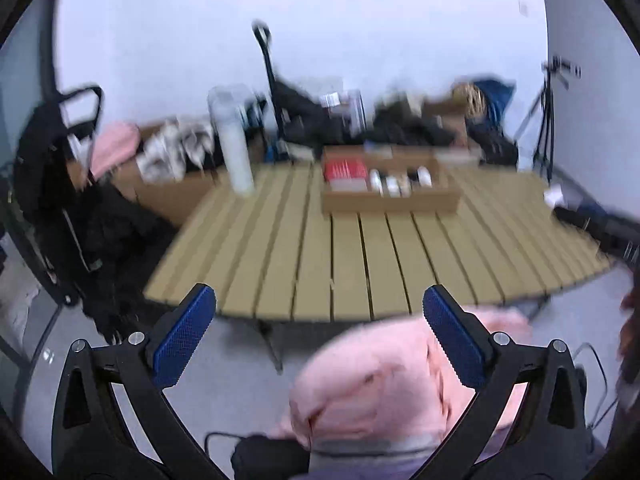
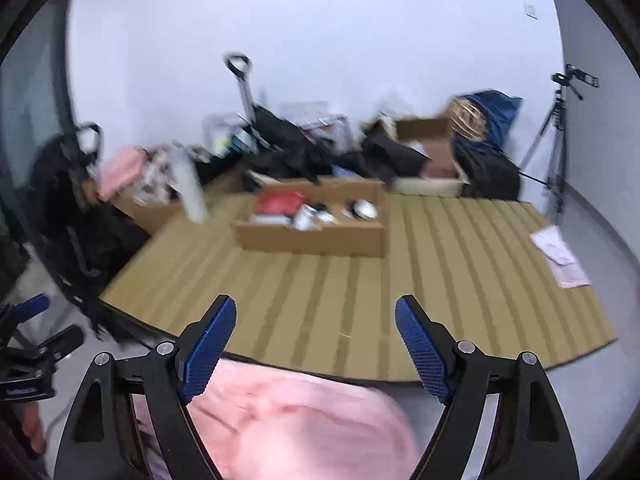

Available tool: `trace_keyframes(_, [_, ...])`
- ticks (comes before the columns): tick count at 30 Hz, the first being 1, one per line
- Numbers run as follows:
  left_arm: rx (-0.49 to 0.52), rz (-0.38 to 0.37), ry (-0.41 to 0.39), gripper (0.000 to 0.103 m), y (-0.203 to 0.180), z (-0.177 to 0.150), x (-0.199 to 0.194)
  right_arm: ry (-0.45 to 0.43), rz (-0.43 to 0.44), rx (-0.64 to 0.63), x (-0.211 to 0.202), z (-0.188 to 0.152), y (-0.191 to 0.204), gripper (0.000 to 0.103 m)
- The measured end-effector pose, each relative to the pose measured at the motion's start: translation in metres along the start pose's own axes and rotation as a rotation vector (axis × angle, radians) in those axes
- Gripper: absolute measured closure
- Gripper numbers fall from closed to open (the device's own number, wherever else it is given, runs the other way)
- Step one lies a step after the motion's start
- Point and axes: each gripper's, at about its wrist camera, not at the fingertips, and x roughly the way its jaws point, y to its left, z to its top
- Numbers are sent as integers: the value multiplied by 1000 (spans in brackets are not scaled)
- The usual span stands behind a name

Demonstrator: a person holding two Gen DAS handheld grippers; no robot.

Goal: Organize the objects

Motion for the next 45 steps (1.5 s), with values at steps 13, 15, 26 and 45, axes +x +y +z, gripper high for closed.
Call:
trace_keyframes(13, [-26,-49,24,0,-12,-19,-11,54,6,4,-51,-64,12,18])
trace_keyframes(15, [-20,-50,42,0,-15,-22,-9,32,18,10,-57,-63,11,18])
trace_keyframes(26, [8,-71,44,0,-20,-25,-14,31,-4,9,-57,-57,10,18])
trace_keyframes(45, [25,-77,79,0,-20,-27,-9,72,-16,-30,-47,-64,18,18])
